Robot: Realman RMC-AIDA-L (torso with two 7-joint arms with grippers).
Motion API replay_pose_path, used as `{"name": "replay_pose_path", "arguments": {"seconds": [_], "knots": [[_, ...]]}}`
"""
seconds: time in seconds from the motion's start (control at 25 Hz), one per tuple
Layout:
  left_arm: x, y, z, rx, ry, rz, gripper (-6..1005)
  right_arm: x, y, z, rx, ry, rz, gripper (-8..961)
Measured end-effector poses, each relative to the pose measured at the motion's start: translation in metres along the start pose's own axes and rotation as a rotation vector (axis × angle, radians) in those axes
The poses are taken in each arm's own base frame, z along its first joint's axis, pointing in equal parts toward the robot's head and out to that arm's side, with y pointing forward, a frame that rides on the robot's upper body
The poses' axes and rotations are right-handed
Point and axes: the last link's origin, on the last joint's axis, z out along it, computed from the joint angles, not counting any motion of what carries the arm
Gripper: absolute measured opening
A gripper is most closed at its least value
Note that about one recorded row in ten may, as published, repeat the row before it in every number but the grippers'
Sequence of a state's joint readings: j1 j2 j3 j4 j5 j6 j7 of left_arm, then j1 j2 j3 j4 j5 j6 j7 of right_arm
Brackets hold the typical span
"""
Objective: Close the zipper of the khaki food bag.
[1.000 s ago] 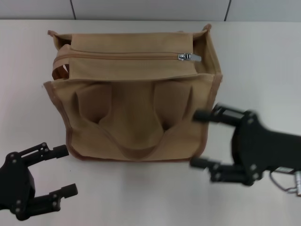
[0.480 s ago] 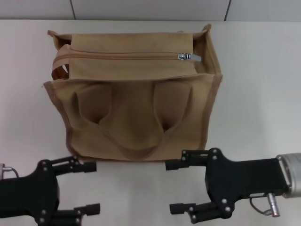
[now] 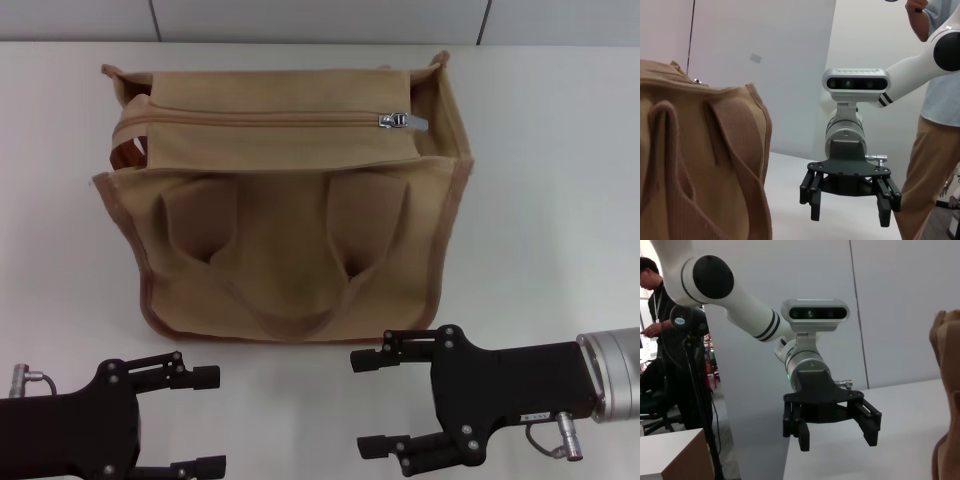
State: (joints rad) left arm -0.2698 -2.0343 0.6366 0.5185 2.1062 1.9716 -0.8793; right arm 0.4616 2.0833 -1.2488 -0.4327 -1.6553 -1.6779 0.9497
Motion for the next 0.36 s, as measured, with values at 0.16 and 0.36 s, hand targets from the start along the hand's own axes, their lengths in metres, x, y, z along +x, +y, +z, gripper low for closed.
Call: {"name": "replay_pose_path", "arguments": {"seconds": [0.16, 0.36], "knots": [[-0.0003, 0.0002, -0.0002, 0.002, 0.0, -0.002, 783, 0.0, -0.0002, 0.0004, 0.001, 0.001, -0.001, 758], [-0.0004, 0.0003, -0.0002, 0.002, 0.0, -0.002, 783, -0.0003, -0.0009, 0.0011, 0.002, 0.002, -0.004, 758]]}}
